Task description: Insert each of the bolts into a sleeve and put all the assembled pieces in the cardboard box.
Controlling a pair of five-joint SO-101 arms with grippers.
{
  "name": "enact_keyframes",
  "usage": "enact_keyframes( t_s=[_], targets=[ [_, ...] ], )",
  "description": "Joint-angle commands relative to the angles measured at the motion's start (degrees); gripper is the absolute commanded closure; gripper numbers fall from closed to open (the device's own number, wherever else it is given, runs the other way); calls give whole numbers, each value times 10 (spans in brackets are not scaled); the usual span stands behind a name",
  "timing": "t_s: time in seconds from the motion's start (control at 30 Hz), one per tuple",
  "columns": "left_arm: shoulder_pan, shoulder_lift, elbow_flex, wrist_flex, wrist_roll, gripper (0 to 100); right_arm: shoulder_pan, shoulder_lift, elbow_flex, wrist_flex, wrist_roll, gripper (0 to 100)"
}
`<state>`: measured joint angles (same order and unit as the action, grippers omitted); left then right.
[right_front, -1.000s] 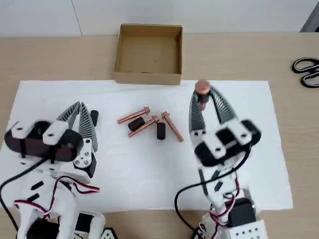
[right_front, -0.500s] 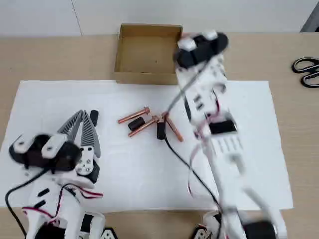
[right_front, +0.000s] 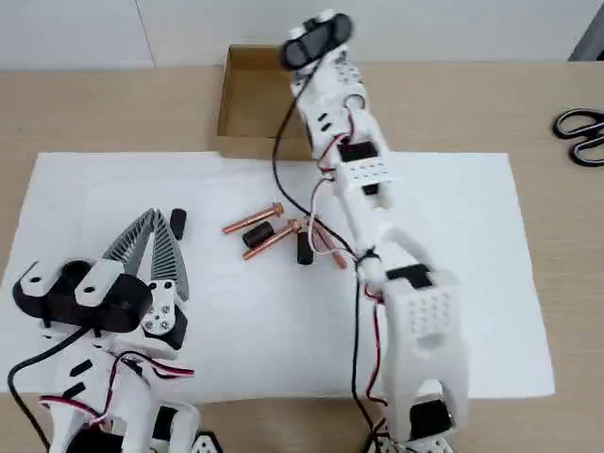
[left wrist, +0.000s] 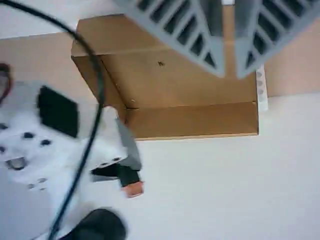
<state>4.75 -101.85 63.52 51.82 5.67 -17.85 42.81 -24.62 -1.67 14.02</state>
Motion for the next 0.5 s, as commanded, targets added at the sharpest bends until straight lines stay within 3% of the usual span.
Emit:
enact_keyframes(
  t_s=[0.0, 0.2, 0.47],
  targets=[
    [-5, -4, 0, -13, 3, 994, -14, 88, -137, -20, 57, 994],
    [-5, -4, 1, -13, 3, 994, -1, 271, -345, -19, 108, 991],
    [-5, -4, 1, -13, 3, 994, 18, 457, -563, -15, 230, 970]
  ],
)
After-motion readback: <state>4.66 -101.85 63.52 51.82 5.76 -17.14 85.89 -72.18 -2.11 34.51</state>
